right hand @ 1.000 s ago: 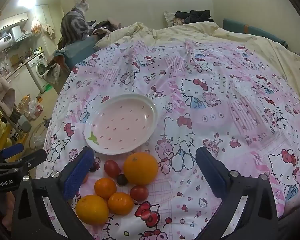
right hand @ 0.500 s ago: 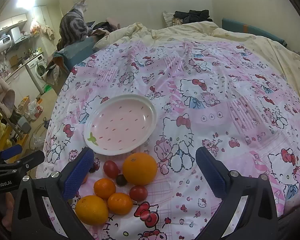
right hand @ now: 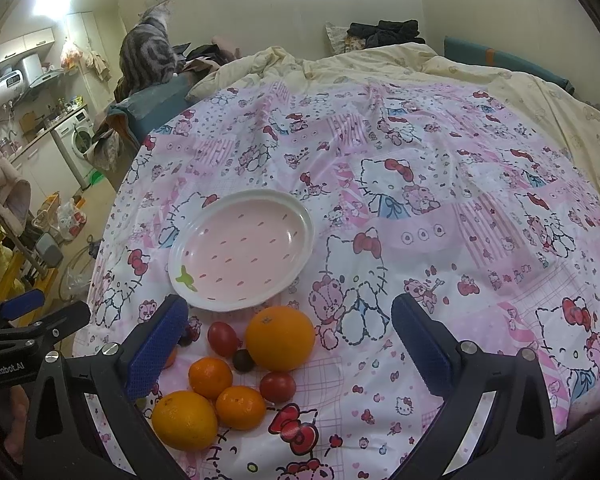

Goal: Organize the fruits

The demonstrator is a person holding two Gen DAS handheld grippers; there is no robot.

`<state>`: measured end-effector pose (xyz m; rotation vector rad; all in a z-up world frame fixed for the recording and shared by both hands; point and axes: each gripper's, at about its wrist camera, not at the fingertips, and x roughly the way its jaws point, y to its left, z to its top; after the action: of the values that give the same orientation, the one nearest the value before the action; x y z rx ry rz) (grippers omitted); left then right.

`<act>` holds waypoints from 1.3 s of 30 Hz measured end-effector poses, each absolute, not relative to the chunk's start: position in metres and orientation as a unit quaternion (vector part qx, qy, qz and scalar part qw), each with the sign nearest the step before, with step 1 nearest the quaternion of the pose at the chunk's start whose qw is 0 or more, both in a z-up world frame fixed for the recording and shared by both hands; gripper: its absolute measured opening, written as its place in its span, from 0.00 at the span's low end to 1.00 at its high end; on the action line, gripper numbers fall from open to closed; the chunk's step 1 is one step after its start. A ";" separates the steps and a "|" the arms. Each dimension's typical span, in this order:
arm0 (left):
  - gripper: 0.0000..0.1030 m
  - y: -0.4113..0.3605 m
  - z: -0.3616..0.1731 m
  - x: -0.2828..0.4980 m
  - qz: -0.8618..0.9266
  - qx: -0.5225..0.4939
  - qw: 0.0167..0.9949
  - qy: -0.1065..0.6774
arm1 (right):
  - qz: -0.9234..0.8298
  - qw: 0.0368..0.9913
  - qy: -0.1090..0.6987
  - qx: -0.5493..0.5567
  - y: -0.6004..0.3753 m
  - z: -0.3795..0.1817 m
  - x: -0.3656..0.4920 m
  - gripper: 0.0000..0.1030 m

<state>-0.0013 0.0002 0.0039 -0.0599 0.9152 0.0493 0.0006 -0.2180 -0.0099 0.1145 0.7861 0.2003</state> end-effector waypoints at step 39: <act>1.00 0.000 0.005 -0.007 0.019 -0.033 0.899 0.436 | 0.098 0.918 0.380 0.056 -0.216 -0.007 0.000 1.00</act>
<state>-0.0070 0.0003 0.0051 -0.0675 0.9034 0.0387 -0.0004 -0.2165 -0.0072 0.1142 0.7813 0.2010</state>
